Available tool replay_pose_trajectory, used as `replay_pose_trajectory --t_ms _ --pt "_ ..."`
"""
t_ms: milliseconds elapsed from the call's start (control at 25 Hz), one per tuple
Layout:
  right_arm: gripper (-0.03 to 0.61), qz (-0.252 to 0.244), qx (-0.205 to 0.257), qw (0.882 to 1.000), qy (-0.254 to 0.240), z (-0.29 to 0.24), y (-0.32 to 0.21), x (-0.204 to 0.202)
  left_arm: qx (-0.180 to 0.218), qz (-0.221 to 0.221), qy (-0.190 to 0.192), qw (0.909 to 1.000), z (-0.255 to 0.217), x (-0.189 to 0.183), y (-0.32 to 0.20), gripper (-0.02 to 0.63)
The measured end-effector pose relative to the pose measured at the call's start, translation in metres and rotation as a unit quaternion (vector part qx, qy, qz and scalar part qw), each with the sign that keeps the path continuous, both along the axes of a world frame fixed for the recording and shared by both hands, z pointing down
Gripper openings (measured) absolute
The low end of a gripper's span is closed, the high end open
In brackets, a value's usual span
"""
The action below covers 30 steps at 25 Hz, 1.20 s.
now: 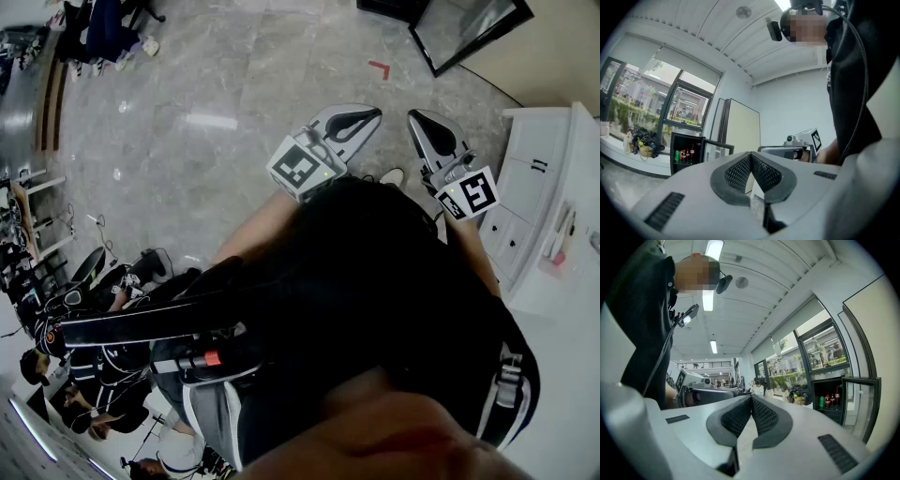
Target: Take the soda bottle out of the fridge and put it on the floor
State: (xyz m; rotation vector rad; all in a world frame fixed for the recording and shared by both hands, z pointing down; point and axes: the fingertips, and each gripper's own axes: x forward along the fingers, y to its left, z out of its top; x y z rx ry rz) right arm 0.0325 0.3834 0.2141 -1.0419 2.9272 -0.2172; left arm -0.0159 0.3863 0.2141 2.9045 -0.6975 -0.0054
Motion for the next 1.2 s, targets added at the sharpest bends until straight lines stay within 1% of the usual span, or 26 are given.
replay_pose_trajectory --t_ms 400,680,800,1000,1200 --pt "0.014 -0.007 0.005 1.0 0.001 -0.001 0.003 0.003 0.002 -0.004 -0.006 1.0 0.003 0.007 0.003 0.002" --pt "0.014 -0.009 0.025 1.0 -0.008 -0.012 0.004 0.007 0.013 0.001 -0.006 0.9999 -0.005 0.014 0.003 0.002" --pt "0.014 -0.015 0.028 0.999 0.0 -0.011 0.007 0.016 0.015 0.004 -0.005 0.9999 -0.006 0.023 0.005 0.002" --pt "0.014 -0.04 0.046 0.998 0.006 -0.014 0.018 0.03 0.019 0.004 -0.012 0.9997 -0.007 0.042 0.012 0.002" --pt "0.014 -0.042 0.041 0.998 0.0 -0.012 0.022 0.045 0.021 -0.004 -0.018 0.9996 -0.006 0.064 0.021 0.002"
